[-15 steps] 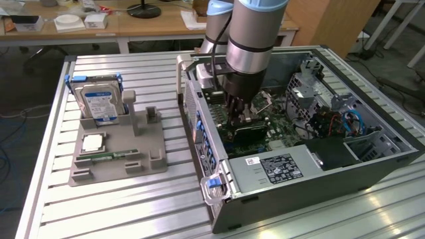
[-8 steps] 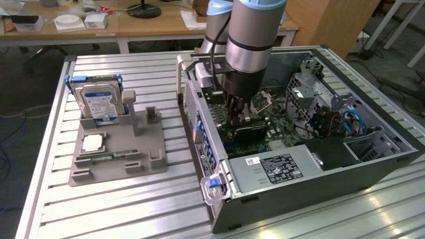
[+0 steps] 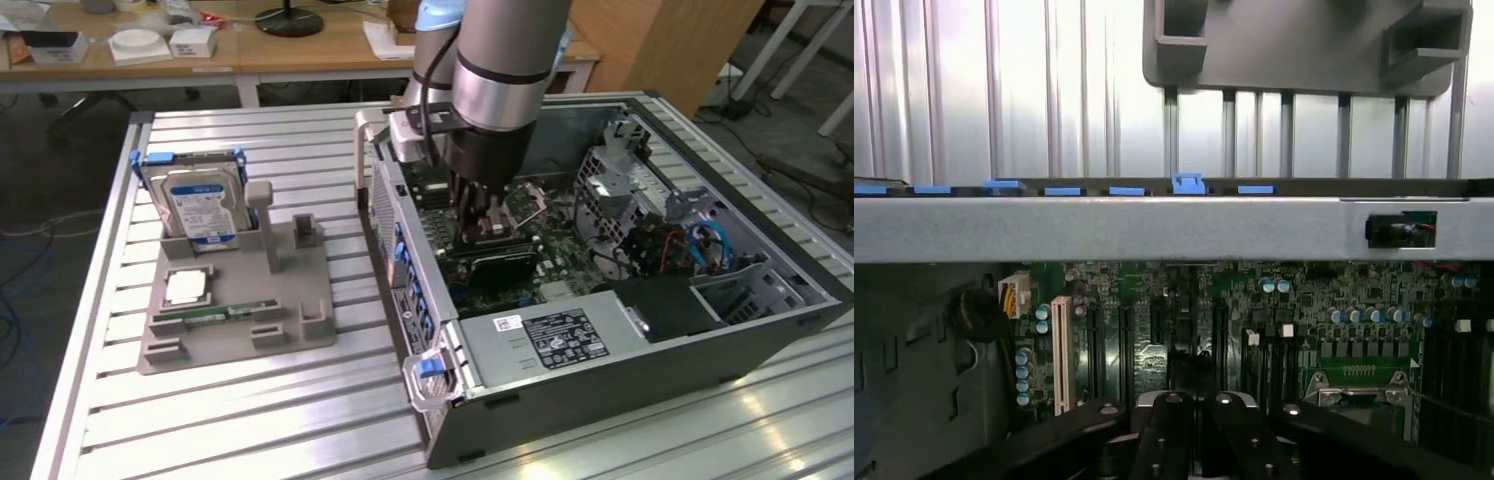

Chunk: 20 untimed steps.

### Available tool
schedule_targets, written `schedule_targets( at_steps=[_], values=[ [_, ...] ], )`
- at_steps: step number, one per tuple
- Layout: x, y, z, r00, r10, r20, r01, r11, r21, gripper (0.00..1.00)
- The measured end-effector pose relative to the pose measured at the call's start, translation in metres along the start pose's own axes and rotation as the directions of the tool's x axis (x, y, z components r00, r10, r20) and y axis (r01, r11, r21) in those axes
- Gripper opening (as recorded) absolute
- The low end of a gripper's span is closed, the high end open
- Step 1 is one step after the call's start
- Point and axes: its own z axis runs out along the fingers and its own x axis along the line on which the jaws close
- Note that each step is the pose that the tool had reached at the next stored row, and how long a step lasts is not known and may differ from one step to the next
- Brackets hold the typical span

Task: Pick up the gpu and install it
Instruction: 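Press down on the gpu until it lock into place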

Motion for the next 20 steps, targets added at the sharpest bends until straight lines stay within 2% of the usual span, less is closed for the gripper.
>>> schedule_targets(
  at_steps=[1,2,3,7,10,13,15,17,18,20],
  values=[
    [0.0,-0.0001,-0.0022,1.0,0.0,0.0001,0.0,1.0,-0.0011,0.1],
    [-0.0001,-0.0001,-0.0031,1.0,0.0,0.0004,0.0,1.0,-0.0084,0.1],
    [-0.0001,-0.0001,-0.0031,1.0,0.0,0.0003,0.0,0.9997,-0.0234,0.1],
    [-0.0001,-0.0011,-0.0033,1.0,0.001,-0.0024,-0.001,0.9953,-0.097,0.1],
    [-0.0001,-0.0018,-0.0033,1.0,0.002,-0.0042,-0.002,0.989,-0.1481,0.1],
    [-0.0002,-0.0033,-0.0032,1.0,0.002,-0.0057,-0.003,0.9803,-0.1975,0.1],
    [-0.0002,-0.005,-0.0032,1.0,0.002,-0.0068,-0.004,0.9741,-0.2259,0.1],
    [-0.0003,-0.0072,-0.0031,1.0,0.002,-0.0076,-0.004,0.9685,-0.2491,0.1],
    [-0.0003,-0.008,-0.0031,1.0,0.002,-0.0079,-0.004,0.9664,-0.2571,0.1],
    [-0.0003,-0.0082,-0.0031,1.0,0.002,-0.0079,-0.004,0.9659,-0.259,0.1]
  ],
)
